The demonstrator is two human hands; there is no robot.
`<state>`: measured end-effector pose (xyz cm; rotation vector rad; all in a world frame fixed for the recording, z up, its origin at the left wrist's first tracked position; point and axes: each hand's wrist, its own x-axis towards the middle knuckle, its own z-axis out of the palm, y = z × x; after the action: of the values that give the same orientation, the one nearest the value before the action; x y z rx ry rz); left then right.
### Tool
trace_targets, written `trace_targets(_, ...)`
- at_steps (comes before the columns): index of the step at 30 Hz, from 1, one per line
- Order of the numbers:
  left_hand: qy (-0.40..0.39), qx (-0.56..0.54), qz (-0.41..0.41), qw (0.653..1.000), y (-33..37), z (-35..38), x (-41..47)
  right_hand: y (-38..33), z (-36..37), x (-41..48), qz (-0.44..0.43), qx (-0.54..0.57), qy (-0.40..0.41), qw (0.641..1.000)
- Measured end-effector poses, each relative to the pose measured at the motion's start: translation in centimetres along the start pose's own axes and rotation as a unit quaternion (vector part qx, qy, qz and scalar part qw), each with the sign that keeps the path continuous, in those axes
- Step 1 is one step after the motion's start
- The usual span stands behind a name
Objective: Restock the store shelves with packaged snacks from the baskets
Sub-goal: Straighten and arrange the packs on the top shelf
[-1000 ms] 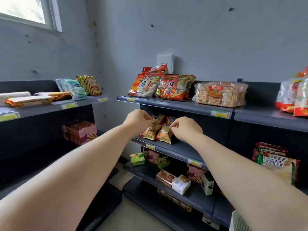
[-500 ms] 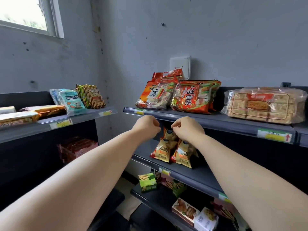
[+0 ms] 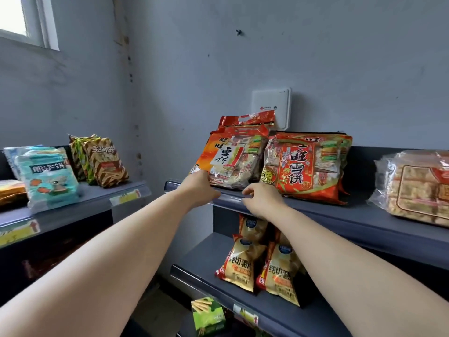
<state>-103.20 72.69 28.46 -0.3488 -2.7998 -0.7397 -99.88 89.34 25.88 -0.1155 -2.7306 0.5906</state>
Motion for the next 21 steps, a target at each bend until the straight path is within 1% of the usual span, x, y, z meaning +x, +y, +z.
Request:
trace_targets(4,-0.001,-0.042,0.01,0.999,-2.3,-0.1,5.0,-0.7,1.5,4.0,0.024,-0.017,0.023,0.999)
trace_targets(8,-0.024,-0.082,0.003,0.996,-4.8,-0.5,10.8,-1.5,2.9,8.2,0.06,-0.027,0.032,0.997)
trace_targets(13,-0.071,-0.083,-0.008,0.994,-8.0,0.4,17.0,-2.5,5.3,11.9,0.122,-0.035,0.058,0.99)
trace_targets(16,-0.102,-0.104,-0.007,0.989,-9.5,1.2,19.7,-2.7,6.7,13.2,0.164,-0.034,0.059,0.984)
trace_targets(18,-0.121,-0.118,0.003,0.986,-10.1,1.8,21.2,-2.7,7.4,13.8,0.179,-0.028,0.063,0.981)
trace_targets(21,-0.123,-0.095,0.026,0.988,-10.6,2.5,22.9,-2.6,8.0,14.4,0.198,-0.044,0.099,0.974)
